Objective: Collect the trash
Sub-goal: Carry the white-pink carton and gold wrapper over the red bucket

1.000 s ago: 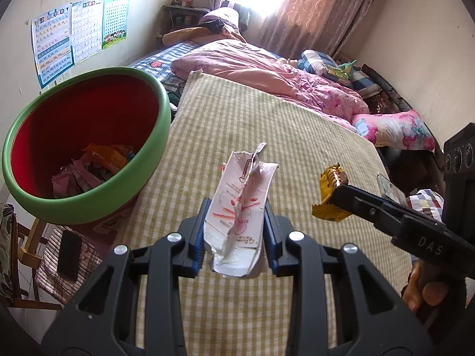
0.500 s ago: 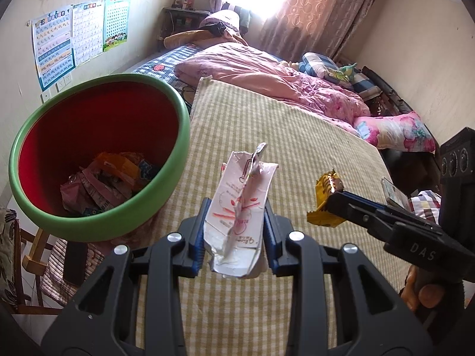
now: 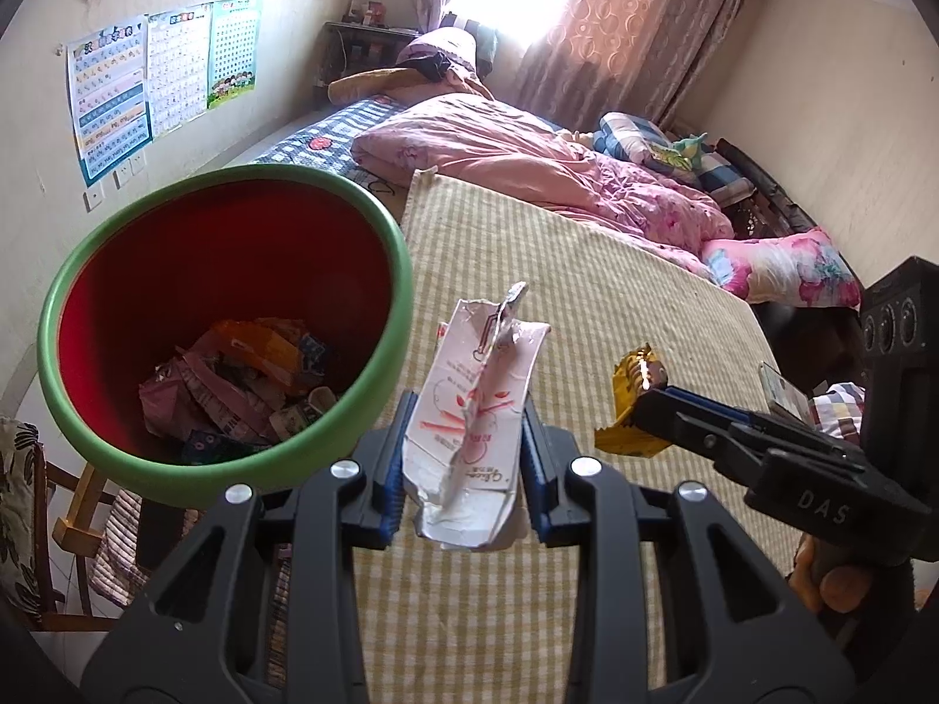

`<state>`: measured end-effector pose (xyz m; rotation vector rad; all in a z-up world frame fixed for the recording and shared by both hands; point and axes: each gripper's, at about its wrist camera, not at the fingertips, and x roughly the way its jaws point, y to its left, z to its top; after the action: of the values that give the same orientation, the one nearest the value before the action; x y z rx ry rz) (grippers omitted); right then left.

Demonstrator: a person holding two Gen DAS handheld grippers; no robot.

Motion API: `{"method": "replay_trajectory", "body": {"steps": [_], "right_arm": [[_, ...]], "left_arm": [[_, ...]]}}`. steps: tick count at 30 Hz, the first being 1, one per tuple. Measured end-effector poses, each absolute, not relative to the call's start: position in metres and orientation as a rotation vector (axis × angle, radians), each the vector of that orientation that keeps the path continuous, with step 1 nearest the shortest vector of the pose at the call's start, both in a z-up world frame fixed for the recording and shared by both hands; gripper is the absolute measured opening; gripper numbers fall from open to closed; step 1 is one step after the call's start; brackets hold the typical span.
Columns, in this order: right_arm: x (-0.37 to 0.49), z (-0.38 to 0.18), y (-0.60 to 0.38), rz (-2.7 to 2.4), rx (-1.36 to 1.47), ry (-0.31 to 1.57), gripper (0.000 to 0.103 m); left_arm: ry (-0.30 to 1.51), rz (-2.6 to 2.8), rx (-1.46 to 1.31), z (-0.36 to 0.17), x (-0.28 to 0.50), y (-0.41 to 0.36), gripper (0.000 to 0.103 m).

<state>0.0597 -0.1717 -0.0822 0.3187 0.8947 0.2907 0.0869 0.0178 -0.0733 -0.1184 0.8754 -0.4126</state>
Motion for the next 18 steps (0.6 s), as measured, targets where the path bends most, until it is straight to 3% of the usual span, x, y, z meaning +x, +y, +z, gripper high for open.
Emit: {"method": "replay_trajectory", "body": {"steps": [18], "right_arm": [[0.075, -0.078, -0.137, 0.313, 0.303, 0.89, 0.034]], "left_arm": [[0.849, -0.407, -0.139, -0.066, 0.097, 0.055, 0.031]]}}
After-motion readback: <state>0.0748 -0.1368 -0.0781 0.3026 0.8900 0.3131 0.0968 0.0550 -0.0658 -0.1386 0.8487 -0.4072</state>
